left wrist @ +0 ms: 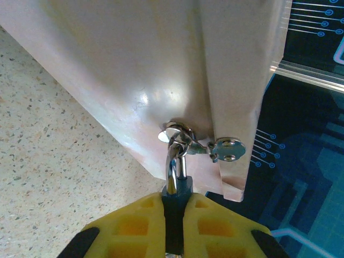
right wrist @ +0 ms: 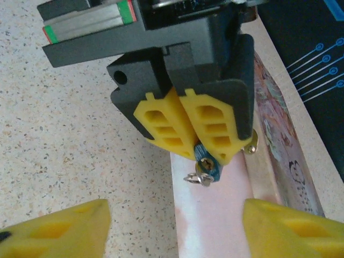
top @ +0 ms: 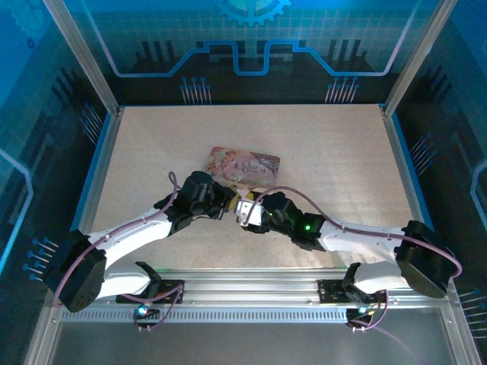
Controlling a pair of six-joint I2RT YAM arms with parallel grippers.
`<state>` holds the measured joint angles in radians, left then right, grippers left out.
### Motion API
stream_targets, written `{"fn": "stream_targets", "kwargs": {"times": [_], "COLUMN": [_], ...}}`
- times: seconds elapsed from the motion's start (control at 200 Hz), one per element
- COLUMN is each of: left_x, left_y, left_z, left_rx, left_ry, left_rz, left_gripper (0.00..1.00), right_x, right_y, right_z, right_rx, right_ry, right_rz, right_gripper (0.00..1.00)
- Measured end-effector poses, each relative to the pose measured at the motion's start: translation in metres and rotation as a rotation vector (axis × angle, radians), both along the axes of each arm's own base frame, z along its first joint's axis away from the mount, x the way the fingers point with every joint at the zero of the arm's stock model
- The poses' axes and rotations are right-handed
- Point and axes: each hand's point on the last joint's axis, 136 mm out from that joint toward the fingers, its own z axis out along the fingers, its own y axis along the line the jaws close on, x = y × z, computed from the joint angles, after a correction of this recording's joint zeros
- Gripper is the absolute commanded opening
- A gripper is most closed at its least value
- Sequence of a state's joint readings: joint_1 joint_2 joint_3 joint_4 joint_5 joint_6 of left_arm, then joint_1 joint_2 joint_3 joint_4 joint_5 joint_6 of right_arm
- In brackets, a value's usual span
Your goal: Unlock a padlock with a key
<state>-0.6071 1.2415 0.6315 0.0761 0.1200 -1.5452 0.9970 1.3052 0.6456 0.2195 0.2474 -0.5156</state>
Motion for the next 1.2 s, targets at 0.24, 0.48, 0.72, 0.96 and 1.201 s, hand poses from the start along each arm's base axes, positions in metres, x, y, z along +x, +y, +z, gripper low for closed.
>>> {"fn": "stream_targets", "kwargs": {"times": [0.24, 0.48, 0.72, 0.96, 1.201], "left_x": [-0.001, -0.001, -0.002, -0.002, -0.003], "left_y": [-0.002, -0.004, -0.004, -0.005, -0.005], "left_z": [0.001, 0.002, 0.002, 0.002, 0.002], "left_rx": [-0.005, -0.007, -0.007, -0.007, -0.007], "left_ry": [-0.005, -0.008, -0.008, -0.008, -0.007], "left_rz": [-0.005, -0.009, -0.011, -0.014, -0.015], "left_gripper": [0.00, 0.00, 0.00, 0.00, 0.00], "right_x": [0.007, 0.011, 0.015, 0.019, 0.020], "right_y": [0.004, 0.006, 0.007, 0.006, 0.005], "right_z": [0.000, -0.003, -0.004, -0.002, -0.002], "right_rx": [0.018, 0.012, 0.014, 0.013, 0.015], "right_ry": [-0.013, -0.017, -0.029, -0.041, -0.042], "right_rz": [-0.032, -0.043, -0.060, -0.079, -0.087], "right_gripper": [0.37, 0.29, 0.26, 0.17, 0.08]}}
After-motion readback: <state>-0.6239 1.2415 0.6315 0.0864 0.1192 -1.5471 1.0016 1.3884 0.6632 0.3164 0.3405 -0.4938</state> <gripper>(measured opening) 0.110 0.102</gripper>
